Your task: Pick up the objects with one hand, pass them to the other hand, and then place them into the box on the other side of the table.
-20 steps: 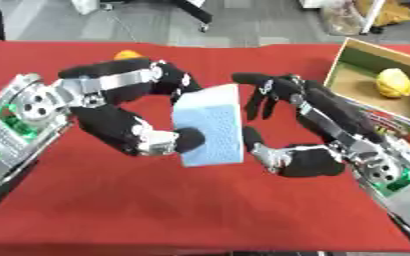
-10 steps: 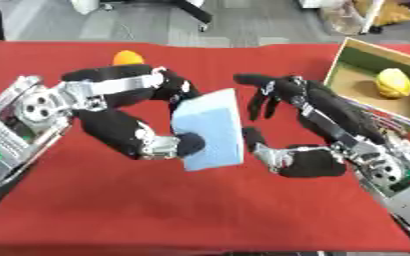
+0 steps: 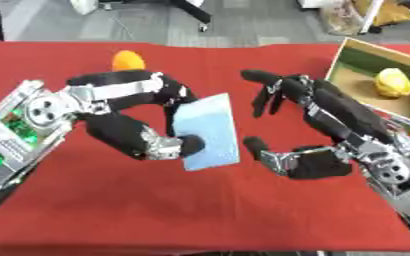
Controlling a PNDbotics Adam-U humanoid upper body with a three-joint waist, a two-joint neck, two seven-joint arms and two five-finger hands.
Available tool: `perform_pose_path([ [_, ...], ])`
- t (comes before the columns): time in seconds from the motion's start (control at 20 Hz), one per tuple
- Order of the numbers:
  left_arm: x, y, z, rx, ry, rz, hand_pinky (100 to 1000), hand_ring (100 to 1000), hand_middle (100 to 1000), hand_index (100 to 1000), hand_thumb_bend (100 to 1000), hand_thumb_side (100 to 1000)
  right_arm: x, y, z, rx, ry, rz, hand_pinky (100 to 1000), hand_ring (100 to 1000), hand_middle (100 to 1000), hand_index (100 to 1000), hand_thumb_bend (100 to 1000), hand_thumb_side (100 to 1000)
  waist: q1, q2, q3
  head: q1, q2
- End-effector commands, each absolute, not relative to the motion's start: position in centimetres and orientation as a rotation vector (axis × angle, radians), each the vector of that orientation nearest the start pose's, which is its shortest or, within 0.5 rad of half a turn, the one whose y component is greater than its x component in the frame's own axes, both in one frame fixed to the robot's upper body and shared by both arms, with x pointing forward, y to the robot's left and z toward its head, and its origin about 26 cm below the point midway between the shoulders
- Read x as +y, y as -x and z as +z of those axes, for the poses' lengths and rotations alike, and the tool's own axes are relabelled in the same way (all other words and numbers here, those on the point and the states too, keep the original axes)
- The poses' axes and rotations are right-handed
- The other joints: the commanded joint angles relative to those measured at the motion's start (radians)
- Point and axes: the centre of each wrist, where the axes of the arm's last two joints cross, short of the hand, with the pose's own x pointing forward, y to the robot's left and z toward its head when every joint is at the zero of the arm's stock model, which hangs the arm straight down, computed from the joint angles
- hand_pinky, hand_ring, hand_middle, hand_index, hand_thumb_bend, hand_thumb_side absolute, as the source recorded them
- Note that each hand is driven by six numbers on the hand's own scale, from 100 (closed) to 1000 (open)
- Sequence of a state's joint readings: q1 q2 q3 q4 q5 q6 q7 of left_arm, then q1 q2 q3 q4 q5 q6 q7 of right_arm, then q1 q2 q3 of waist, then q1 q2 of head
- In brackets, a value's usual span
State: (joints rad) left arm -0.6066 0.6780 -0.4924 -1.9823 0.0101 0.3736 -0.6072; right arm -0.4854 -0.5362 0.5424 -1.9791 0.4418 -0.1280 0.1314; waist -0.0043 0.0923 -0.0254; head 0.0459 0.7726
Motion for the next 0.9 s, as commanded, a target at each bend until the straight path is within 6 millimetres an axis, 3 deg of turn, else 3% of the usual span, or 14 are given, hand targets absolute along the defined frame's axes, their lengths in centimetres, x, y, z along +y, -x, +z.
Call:
perform_pose_path([
  [0.05, 19.1, -30.1, 24.5, -1.513, 0.060, -1.574, 826, 510, 470, 597, 151, 547, -16.5, -28.7, 20.0, 2.861, -0.363, -2.006, 542, 686, 555, 1000, 262, 304, 0.000, -0.019, -0.001, 0.004, -0.003],
  [0.4, 19.0, -30.0, 25.1, -1.518, 0.076, -1.590, 828, 508, 467, 595, 150, 554, -16.4, -28.8, 20.2, 2.773, -0.396, -2.053, 550, 687, 559, 1000, 307, 270, 0.001, -0.017, 0.000, 0.005, -0.003],
  [0.9, 18.1, -29.9, 25.6, -1.521, 0.163, -1.620, 830, 505, 464, 591, 140, 566, -15.8, -28.7, 20.4, 2.767, -0.374, -2.046, 548, 685, 555, 1000, 291, 288, 0.002, -0.016, 0.004, 0.003, -0.003],
])
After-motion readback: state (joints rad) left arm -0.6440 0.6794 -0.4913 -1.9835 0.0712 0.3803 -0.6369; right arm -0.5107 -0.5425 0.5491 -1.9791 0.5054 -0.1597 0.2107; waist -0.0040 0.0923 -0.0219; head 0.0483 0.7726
